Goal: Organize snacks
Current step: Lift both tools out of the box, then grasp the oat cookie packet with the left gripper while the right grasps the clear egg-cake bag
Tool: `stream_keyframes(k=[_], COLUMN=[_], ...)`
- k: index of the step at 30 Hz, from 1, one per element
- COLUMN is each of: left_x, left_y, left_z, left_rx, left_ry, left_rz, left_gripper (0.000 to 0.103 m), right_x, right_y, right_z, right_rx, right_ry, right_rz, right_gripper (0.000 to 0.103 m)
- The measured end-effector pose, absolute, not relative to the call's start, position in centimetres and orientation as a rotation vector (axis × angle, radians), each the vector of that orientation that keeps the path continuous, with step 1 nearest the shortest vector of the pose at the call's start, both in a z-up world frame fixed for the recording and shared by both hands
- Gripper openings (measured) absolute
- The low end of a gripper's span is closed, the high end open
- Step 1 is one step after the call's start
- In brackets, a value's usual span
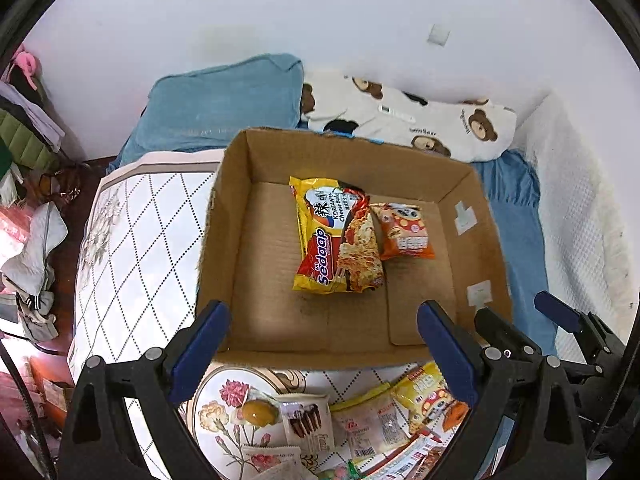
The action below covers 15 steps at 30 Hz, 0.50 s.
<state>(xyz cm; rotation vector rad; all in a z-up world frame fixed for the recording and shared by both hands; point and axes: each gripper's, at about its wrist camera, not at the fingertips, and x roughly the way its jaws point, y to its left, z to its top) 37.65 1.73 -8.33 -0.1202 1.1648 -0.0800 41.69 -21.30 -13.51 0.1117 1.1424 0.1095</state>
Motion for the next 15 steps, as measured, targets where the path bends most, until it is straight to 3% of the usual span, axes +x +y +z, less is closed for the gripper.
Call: stream_keyframes(k=[9,15], left_x=[33.4,27.9], left_y=[2.8,3.9], left_z=[-7.5,-14.8], left_rx=[-0.131,-0.073], left_ry=[1.132,1.267], left_rz=[-0.046,0.031], left_gripper=[0.097,0.097], right_x=[37.3,32.5], right_y=[-21.5,-22.3], right_z=[-12.0,-17.0], right_rx=[0.184,0.221], right_ry=[1.110,1.216], right_rz=[0.131,0.137], right_gripper=[0.098,0.098])
